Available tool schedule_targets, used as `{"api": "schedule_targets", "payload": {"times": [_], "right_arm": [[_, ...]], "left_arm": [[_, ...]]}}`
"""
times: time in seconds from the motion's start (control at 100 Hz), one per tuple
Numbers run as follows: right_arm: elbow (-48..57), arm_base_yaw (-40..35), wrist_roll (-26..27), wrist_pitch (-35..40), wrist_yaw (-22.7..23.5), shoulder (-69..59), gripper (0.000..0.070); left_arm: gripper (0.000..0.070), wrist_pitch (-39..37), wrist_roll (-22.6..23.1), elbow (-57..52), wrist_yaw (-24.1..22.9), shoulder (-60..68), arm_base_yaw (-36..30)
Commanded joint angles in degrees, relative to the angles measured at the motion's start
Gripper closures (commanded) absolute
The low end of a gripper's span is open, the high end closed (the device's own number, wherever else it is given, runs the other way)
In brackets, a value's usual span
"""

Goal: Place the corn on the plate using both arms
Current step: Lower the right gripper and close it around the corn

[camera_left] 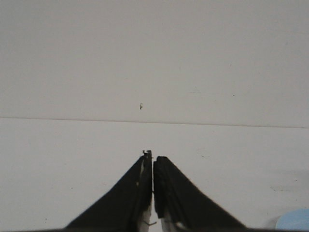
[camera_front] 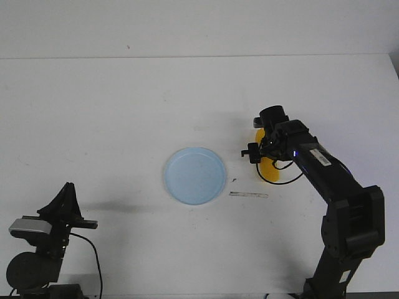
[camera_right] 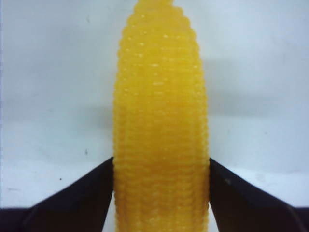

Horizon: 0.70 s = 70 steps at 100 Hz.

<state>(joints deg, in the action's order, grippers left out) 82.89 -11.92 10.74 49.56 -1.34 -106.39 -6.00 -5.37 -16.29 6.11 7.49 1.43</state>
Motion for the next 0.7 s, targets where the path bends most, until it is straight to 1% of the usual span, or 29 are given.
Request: {"api": "schedule_targets", "payload": {"times": [0.0,0.24,0.36,0.69], "right_arm": [[1.1,0.0,0.4,-0.2,-0.1,-1.0,0.0327],[1.1,0.0,1.1,-0.2,-0.1,-1.0,0.0329],[1.1,0.0,1.2,-0.1,-0.1,-1.0,0.0378],[2.3,-0.1,1.2,0.8,-0.2,-0.5,0.0377]], "left_arm": [[0.0699,-0.9,-0.2,-0.1,-0.1,-0.1,0.0],[0.0699,-0.9,-0.2,-0.1,-0.1,-0.1,0.0],[0.0699,-0.9,-0.2,-0.1,-0.1,-0.1,0.0],[0.0699,-0.9,-0.2,-0.1,-0.1,-0.1,0.0]]}}
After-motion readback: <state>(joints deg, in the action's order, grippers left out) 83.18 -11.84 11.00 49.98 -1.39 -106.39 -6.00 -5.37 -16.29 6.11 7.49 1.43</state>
